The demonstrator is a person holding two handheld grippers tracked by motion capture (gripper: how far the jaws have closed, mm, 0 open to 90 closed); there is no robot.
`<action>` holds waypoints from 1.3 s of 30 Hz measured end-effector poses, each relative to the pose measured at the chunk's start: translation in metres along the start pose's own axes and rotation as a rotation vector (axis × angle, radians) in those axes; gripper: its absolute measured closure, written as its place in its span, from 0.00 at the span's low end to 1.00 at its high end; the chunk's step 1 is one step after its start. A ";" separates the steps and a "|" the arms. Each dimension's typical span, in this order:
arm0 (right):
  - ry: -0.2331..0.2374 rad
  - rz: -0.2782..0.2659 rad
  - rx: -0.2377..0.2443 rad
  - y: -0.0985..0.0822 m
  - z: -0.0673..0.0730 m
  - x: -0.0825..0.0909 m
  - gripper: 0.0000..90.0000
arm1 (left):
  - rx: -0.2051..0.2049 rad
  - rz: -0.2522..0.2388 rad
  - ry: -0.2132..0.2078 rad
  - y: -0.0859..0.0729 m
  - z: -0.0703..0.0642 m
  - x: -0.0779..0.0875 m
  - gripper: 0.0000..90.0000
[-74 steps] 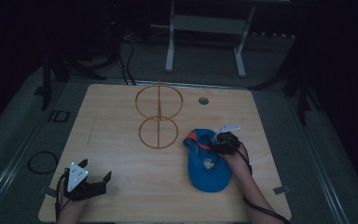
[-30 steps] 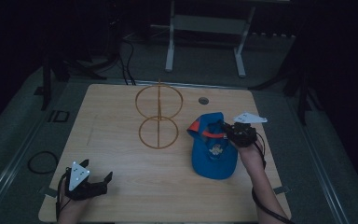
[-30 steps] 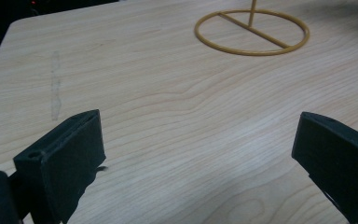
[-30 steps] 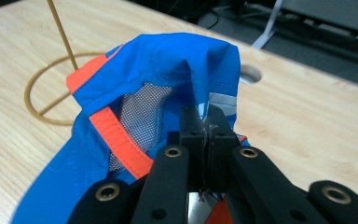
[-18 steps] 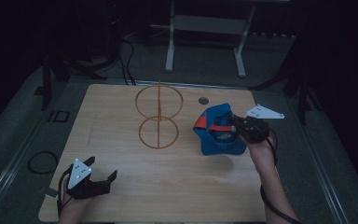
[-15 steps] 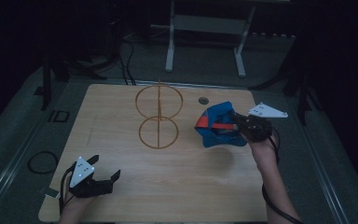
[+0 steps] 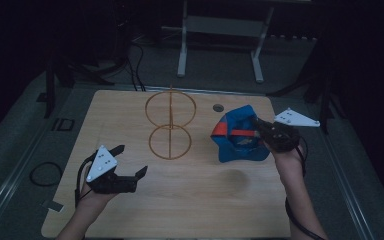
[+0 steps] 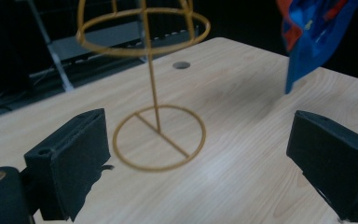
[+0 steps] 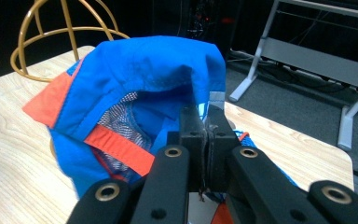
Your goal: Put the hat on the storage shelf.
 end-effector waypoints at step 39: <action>0.064 -0.038 0.050 0.013 0.050 0.001 0.98 | -0.107 0.139 -0.195 0.110 -0.110 -0.127 0.20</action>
Point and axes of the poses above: each handheld gripper's, and its own axes: x roughly backward along the jaws, y roughly out of its top, z roughly to its left, the point moved 3 cm from there along -x, roughly forward along the jaws, and after that the axes turned 11 degrees about x, right-handed, at the moved point
